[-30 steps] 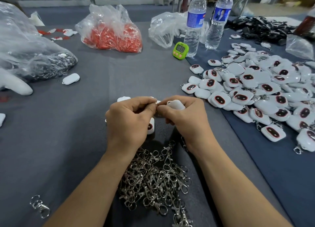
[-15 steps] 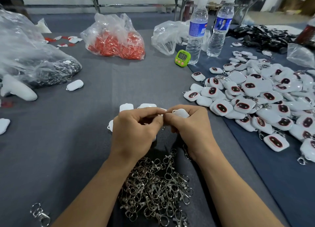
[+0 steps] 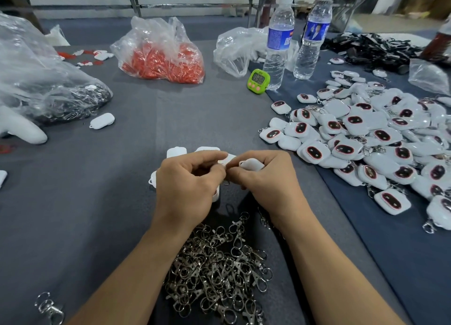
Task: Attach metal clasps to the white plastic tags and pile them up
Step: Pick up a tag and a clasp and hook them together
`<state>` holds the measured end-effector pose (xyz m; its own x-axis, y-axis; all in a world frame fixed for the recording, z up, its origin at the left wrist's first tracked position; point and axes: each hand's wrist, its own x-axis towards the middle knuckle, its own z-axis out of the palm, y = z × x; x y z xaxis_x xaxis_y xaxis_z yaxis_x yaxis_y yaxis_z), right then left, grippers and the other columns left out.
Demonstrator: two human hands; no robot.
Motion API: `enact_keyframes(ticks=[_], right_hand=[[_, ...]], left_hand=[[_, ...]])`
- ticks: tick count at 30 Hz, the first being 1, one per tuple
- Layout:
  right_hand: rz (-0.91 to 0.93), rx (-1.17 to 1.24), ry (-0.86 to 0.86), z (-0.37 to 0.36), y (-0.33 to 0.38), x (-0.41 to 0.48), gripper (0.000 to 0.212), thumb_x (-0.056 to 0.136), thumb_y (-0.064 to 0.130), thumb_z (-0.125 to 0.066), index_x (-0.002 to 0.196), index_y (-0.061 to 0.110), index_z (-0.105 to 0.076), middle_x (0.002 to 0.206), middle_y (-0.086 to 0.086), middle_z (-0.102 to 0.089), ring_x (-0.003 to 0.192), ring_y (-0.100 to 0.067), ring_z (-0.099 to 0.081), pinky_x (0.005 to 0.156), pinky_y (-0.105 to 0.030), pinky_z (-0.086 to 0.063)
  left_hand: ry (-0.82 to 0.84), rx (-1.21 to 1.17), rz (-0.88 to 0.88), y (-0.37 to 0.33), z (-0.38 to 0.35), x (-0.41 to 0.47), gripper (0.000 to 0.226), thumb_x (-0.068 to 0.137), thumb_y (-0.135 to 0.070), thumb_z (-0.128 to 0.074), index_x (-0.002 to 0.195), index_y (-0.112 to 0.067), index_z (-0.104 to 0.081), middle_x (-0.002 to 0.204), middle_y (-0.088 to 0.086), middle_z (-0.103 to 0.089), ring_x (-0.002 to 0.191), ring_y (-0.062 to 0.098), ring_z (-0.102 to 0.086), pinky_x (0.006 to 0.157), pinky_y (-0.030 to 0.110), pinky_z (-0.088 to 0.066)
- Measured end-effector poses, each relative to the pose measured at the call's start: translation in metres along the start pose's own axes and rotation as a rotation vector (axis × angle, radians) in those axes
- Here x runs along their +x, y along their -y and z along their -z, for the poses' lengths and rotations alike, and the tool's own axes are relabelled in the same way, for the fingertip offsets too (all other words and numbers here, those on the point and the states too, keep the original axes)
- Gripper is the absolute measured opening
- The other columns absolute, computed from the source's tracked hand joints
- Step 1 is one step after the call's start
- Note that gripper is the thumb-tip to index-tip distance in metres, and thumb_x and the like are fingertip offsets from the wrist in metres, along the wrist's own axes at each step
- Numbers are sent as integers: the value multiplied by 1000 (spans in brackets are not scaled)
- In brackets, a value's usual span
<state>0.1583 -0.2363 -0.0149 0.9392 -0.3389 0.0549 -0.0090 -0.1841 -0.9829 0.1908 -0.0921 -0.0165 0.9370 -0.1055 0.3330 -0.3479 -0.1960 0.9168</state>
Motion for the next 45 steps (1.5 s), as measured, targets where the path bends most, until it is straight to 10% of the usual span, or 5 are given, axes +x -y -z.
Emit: enact_keyframes(ticks=[28, 45], right_hand=[[-24, 234, 39, 5, 7, 0, 7, 61, 11, -72, 66, 12, -77, 60, -5, -65, 55, -14, -51, 50, -21, -42], [-71, 284, 278, 15, 5, 1, 9, 61, 4, -67, 65, 9, -73, 59, -7, -58, 53, -13, -49, 51, -24, -38]], left_hand=[[120, -50, -43, 0, 1, 2, 25, 77, -11, -79, 80, -36, -79, 71, -15, -75, 64, 0, -71, 59, 10, -51], [298, -120, 62, 1, 9, 4, 8, 66, -21, -75, 72, -20, -80, 63, 15, -67, 58, 20, -57, 58, 43, -53]])
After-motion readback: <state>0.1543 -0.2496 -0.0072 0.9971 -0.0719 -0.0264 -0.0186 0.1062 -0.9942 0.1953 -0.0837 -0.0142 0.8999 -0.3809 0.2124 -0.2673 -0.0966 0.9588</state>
